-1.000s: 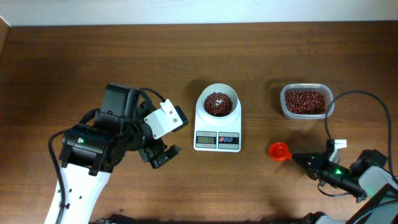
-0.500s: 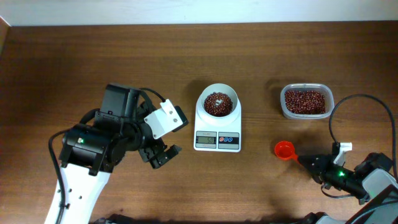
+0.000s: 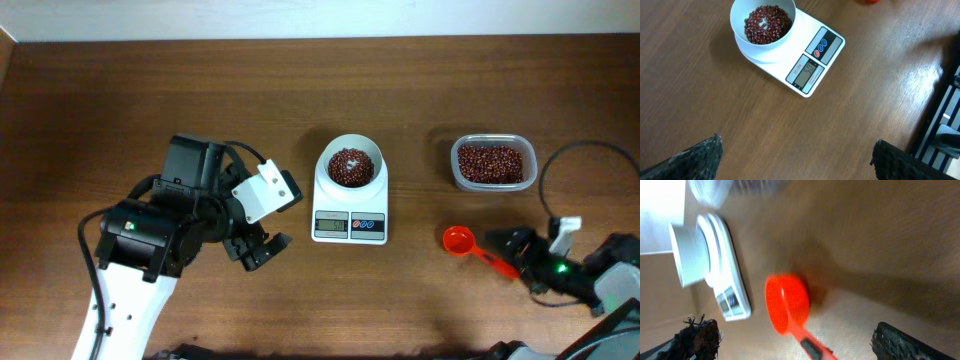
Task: Scoop and weigh 50g on scale
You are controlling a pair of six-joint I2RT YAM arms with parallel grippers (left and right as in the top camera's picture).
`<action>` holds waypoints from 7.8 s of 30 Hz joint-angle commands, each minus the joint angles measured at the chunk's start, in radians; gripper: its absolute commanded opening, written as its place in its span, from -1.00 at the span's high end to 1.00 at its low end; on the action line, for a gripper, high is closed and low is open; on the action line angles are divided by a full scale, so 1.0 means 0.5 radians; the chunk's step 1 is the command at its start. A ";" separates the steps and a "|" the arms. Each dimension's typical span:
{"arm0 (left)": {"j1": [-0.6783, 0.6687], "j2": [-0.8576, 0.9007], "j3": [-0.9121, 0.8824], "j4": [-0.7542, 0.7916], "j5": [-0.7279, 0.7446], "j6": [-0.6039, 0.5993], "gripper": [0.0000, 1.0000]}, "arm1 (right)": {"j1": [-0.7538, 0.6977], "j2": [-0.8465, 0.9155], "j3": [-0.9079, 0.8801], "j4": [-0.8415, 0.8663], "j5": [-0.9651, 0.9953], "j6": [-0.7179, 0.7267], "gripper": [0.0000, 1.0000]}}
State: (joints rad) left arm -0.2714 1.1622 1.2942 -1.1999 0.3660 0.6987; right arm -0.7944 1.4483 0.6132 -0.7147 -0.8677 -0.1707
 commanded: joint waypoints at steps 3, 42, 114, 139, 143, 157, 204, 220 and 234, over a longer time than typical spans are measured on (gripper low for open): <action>0.011 -0.010 0.031 0.004 0.001 -0.010 -0.98 | -0.010 -0.081 0.400 -0.210 0.394 0.105 -0.98; 0.011 -0.010 0.031 0.003 0.001 -0.010 -0.98 | -0.007 -1.414 0.547 -1.164 -0.252 -0.197 -0.98; 0.011 -0.010 0.031 0.003 0.001 -0.010 -0.98 | -0.011 -2.746 -0.385 0.034 0.396 -0.220 -0.98; 0.011 -0.010 0.031 0.003 0.001 -0.010 -0.98 | -0.008 -2.746 -0.401 0.121 0.182 -0.219 -0.98; 0.011 -0.010 0.031 0.003 0.001 -0.010 -0.98 | -0.008 -2.746 -0.409 0.121 0.137 -0.220 -0.98; 0.011 -0.010 0.031 0.003 0.001 -0.010 -0.98 | -0.008 -2.746 -0.410 0.044 0.125 -0.220 -0.98; 0.011 -0.010 0.031 0.004 0.001 -0.010 -0.98 | 1.332 -2.890 -0.995 0.885 1.239 0.361 -0.98; 0.011 -0.010 0.031 0.004 0.001 -0.010 -0.98 | 1.422 -2.890 -1.137 1.131 1.430 0.426 -0.98; 0.011 -0.010 0.031 0.003 0.001 -0.010 -0.98 | 1.422 -2.890 -1.215 1.303 1.431 0.425 -0.98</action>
State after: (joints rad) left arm -0.2714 1.1618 1.2945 -1.1999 0.3656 0.6987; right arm -0.0914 0.0139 0.0162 -0.0677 -0.1642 0.0303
